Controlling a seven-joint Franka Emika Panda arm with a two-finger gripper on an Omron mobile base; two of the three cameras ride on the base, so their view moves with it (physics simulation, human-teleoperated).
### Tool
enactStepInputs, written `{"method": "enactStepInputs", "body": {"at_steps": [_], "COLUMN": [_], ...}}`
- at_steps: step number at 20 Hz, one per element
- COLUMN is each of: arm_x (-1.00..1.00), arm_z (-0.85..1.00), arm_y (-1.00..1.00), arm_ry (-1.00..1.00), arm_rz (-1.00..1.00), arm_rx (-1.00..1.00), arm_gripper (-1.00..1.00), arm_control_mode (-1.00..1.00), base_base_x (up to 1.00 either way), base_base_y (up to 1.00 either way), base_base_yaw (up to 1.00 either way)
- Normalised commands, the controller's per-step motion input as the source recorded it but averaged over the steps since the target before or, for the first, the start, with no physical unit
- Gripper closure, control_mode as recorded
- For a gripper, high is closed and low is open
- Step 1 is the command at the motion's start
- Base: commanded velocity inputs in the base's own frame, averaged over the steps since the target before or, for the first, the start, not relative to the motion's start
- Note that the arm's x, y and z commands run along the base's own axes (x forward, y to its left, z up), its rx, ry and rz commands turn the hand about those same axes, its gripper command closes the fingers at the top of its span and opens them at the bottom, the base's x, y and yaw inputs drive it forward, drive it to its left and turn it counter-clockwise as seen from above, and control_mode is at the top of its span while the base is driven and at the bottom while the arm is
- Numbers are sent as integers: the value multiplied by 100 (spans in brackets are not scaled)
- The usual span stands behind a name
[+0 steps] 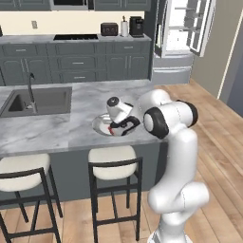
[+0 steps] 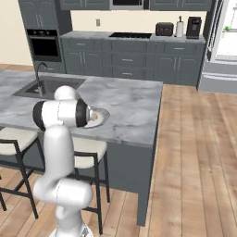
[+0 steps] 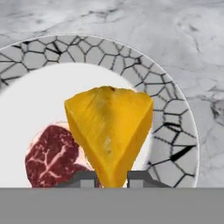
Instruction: Take the cheese, steak, and corn from the fridge and place them on the plate on the dining counter to create an appetizer plate.
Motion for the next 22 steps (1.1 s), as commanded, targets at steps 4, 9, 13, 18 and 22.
{"method": "enactStepInputs", "body": {"at_steps": [4,9,13,18,22], "arm_x": [28,23,-47,-100,-100], "arm_z": [0,11,60,73,84], "arm_y": [1,0,0,-19,-53], "arm_ry": [3,0,0,0,-3], "arm_rz": [0,0,-1,-5,-9], "arm_rx": [0,0,0,0,0], "arm_gripper": [-100,-100,-100,-100,-100], "arm_control_mode": [-100,-100,-100,-100,-100], "base_base_x": [0,0,0,0,0], "base_base_y": [0,0,0,0,0], "base_base_yaw": [0,0,0,0,0]}}
